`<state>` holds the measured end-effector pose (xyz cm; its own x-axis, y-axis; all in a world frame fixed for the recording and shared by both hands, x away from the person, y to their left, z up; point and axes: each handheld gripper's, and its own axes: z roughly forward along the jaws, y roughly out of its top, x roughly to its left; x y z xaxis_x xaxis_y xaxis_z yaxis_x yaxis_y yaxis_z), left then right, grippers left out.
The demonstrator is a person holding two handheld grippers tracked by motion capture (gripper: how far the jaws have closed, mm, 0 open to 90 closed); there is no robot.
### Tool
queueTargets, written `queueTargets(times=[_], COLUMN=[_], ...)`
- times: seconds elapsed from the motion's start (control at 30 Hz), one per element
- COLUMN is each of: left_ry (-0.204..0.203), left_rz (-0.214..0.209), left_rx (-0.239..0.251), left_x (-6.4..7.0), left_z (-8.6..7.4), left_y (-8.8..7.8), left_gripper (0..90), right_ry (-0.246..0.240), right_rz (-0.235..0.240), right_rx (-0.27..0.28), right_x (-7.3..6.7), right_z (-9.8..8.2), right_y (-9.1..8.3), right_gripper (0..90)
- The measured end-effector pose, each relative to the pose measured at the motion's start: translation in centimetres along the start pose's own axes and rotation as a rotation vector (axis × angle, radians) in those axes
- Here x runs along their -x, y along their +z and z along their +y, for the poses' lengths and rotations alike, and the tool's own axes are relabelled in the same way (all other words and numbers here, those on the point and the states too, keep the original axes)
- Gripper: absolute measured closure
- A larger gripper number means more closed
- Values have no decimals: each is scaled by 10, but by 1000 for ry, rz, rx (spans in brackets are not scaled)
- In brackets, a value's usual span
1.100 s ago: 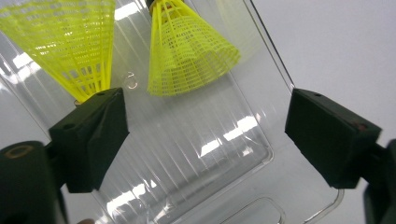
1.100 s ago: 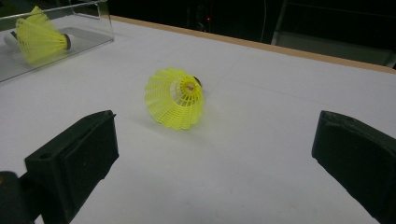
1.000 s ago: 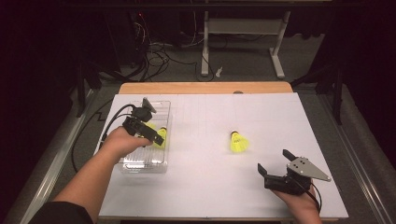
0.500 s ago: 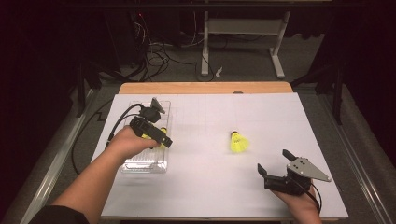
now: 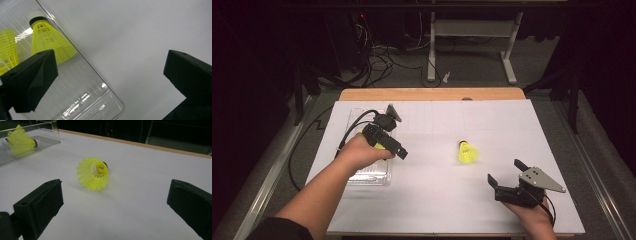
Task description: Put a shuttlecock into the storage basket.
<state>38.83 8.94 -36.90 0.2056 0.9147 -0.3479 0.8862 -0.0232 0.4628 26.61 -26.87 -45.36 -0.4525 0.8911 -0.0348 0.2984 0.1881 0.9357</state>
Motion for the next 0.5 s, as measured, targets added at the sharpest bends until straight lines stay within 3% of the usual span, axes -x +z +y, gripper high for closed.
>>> queueTargets(times=[0.23, 0.5], left_ry=[10, 27], left_rz=[-11, -35], left_rx=[-2, -10], left_x=[5, 21], left_z=[-3, -10], left_y=[1, 3], left_gripper=[6, 6], right_ry=[-4, -3], right_rz=[-4, -12], right_rx=[-6, 5], right_x=[1, 2], right_z=[-2, 0], right_y=[-1, -5], right_gripper=[11, 11])
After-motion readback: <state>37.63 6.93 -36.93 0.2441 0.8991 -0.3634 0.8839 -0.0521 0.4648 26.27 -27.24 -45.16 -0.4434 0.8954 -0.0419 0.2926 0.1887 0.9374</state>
